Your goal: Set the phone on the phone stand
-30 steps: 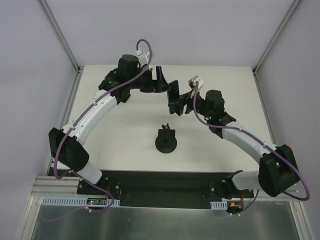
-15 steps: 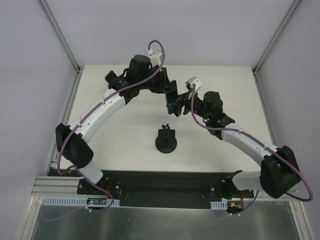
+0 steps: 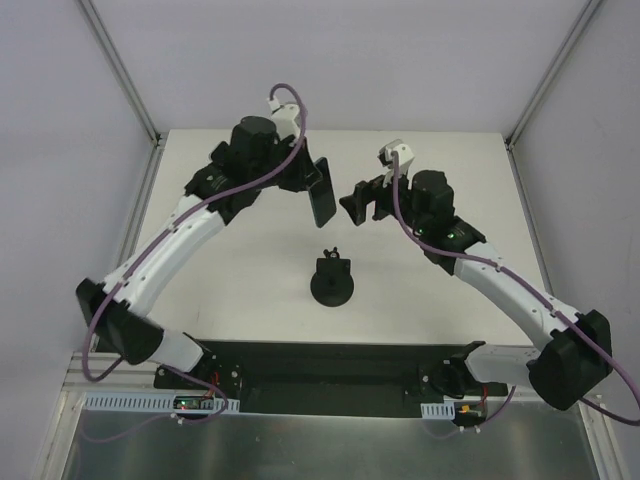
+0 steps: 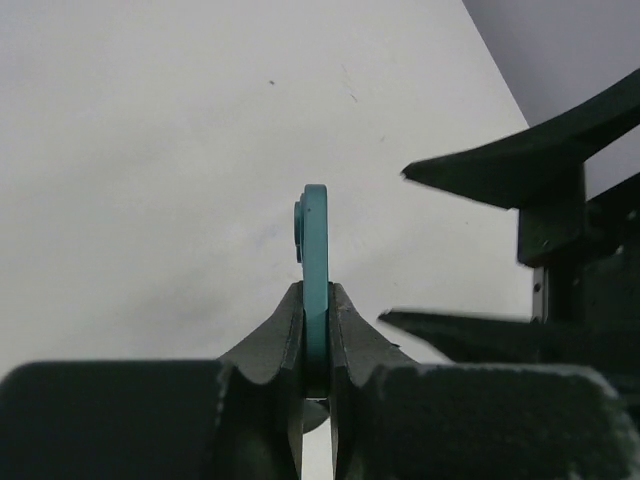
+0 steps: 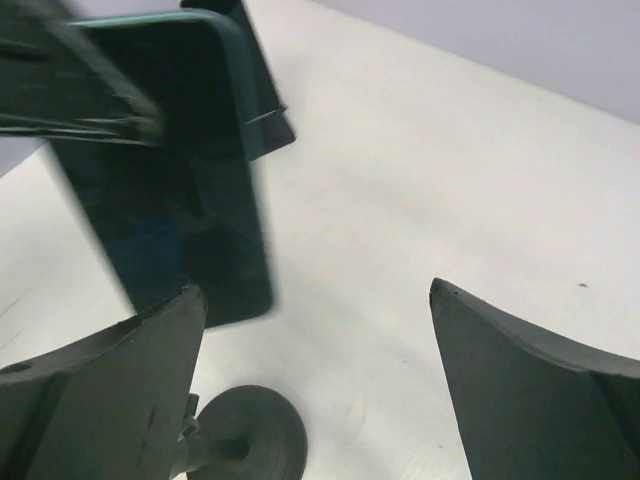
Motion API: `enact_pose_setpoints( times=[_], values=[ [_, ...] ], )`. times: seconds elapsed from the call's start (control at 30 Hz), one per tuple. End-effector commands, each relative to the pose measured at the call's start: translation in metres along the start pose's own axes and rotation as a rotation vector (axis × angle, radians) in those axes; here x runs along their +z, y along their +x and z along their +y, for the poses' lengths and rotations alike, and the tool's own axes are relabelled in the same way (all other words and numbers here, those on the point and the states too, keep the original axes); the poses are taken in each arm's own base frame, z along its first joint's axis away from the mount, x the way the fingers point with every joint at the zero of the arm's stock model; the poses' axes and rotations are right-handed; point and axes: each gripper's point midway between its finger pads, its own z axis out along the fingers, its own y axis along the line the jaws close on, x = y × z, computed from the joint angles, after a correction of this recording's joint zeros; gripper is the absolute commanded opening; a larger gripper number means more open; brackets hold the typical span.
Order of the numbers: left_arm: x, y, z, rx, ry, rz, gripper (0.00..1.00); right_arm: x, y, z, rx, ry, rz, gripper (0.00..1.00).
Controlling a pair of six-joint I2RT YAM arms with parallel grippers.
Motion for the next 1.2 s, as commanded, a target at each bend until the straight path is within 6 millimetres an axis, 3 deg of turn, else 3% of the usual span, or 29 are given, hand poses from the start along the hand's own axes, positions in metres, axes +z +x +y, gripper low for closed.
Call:
enact_pose_setpoints(
  times=[0.0,0.07,0.1,0.17,0.2,0.27,0.3,0.33,0.4,0.43,0.47,0.5,0.63,0.73,1.0,1.17],
  values=[
    [-0.132,-0.074,-0.021,0.123,-0.068,-0.395,0.00,-0.038,-0.036,-0.022,0.034,0.190,0.031,0.96],
    [-0.146,-0.060,-0.016,0.130,-0.080,-0.399,0.00,-0.049,-0.040,-0.019,0.053,0.196,0.037,0.97],
    [-0.168,-0.057,-0.020,0.135,-0.066,-0.436,0.00,-0.056,-0.031,-0.018,0.058,0.201,0.086,0.97],
    [-0.173,-0.035,-0.013,0.138,-0.070,-0.413,0.00,-0.064,-0.031,-0.004,0.069,0.137,0.130,0.97],
    [-0.192,-0.031,-0.017,0.147,-0.053,-0.443,0.00,-0.069,-0.019,0.003,0.082,0.107,0.183,0.99],
    [-0.197,-0.006,-0.014,0.162,-0.032,-0.408,0.00,-0.077,0.002,0.034,0.103,-0.029,0.241,0.87],
    [-0.214,0.000,-0.018,0.179,-0.006,-0.436,0.00,-0.082,0.015,0.044,0.114,-0.067,0.279,0.81],
    [-0.213,0.014,-0.017,0.187,0.009,-0.410,0.00,-0.086,0.024,0.060,0.114,-0.112,0.305,0.71],
    [-0.230,0.027,-0.026,0.218,0.073,-0.428,0.00,-0.094,0.050,0.070,0.128,-0.115,0.364,0.66],
    [-0.229,0.035,-0.025,0.219,0.085,-0.418,0.00,-0.098,0.054,0.079,0.112,-0.120,0.361,0.65],
    [-0.232,0.041,-0.031,0.231,0.126,-0.411,0.00,-0.099,0.074,0.081,0.113,-0.120,0.392,0.65],
    [-0.239,0.044,-0.036,0.238,0.153,-0.420,0.00,-0.096,0.072,0.085,0.128,-0.123,0.364,0.65],
    [-0.232,0.070,-0.053,0.264,0.297,-0.338,0.00,-0.090,0.081,0.091,0.170,-0.104,0.334,0.63],
    [-0.221,0.085,-0.062,0.259,0.385,-0.279,0.00,-0.081,0.081,0.095,0.167,-0.084,0.329,0.54],
    [-0.189,0.092,-0.058,0.207,0.396,-0.199,0.00,-0.074,0.079,0.087,0.125,0.055,0.355,0.49],
    [-0.183,0.091,-0.060,0.209,0.419,-0.206,0.00,-0.070,0.079,0.084,0.113,0.104,0.356,0.42]
  ],
)
